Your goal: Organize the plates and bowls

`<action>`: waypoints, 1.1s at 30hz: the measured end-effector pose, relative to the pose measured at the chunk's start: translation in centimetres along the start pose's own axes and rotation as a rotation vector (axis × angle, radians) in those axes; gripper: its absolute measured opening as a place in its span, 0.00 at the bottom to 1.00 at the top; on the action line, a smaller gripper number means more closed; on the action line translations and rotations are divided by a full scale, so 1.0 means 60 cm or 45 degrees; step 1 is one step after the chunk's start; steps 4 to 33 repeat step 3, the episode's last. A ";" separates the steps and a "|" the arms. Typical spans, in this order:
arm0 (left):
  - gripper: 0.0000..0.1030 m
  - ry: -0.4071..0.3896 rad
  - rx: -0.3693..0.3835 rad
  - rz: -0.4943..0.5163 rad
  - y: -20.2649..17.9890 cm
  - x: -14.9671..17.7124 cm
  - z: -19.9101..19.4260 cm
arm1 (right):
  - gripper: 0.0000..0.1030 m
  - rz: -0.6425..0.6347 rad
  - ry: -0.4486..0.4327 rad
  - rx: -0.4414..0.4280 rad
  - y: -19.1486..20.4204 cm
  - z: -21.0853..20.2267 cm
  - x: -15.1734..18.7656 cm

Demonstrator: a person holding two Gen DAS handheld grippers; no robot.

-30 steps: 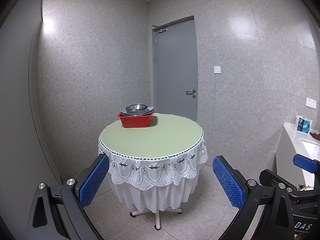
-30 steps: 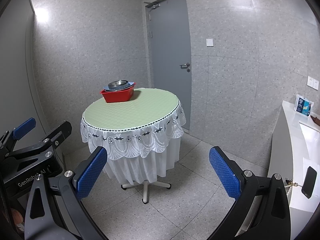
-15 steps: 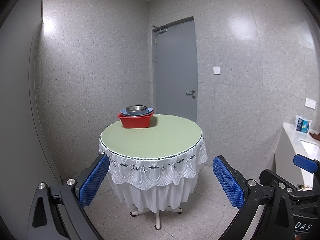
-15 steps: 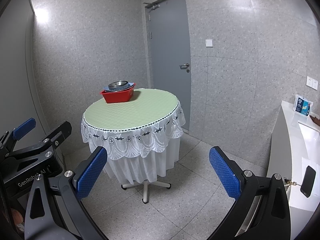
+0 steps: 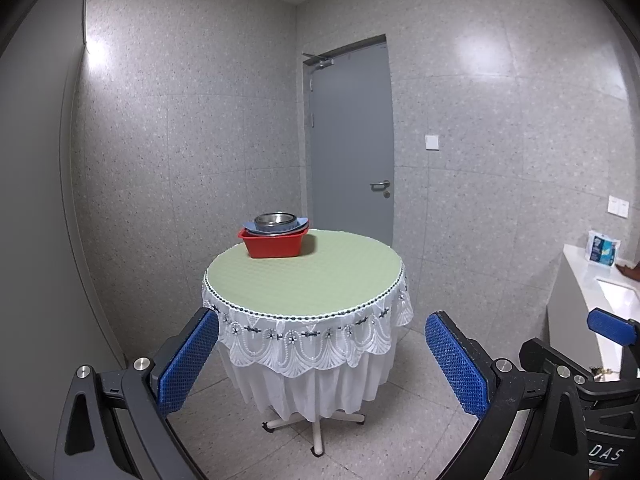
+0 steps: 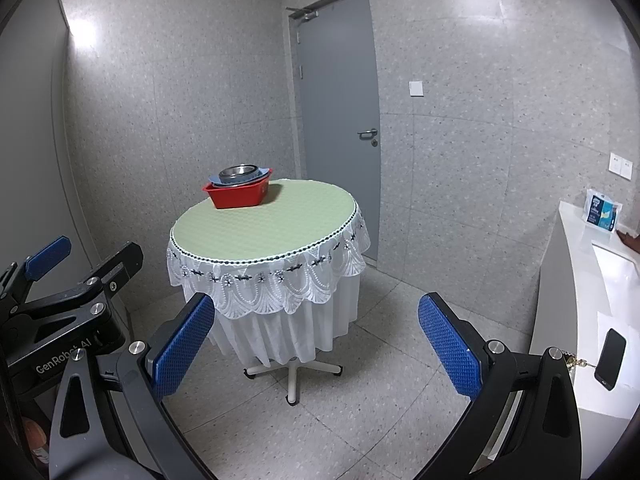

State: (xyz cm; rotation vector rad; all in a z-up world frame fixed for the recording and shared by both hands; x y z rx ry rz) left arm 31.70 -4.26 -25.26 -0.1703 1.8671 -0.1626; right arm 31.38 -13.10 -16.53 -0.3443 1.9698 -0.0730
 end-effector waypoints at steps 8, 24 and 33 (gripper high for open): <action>0.99 0.000 -0.011 0.002 -0.001 -0.005 -0.016 | 1.00 0.004 0.003 0.001 0.002 -0.012 -0.002; 0.99 0.000 -0.011 0.002 -0.001 -0.005 -0.016 | 1.00 0.004 0.003 0.001 0.002 -0.012 -0.002; 0.99 0.000 -0.011 0.002 -0.001 -0.005 -0.016 | 1.00 0.004 0.003 0.001 0.002 -0.012 -0.002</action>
Point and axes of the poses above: each gripper's, at about its wrist camera, not at the fingertips, and z roughly the way its jaws point, y to its left, x to its underside, the point moved 9 cm from there along z, roughly the way its jaws point, and after that the axes turned 13 degrees about -z, right-handed, at the moved point
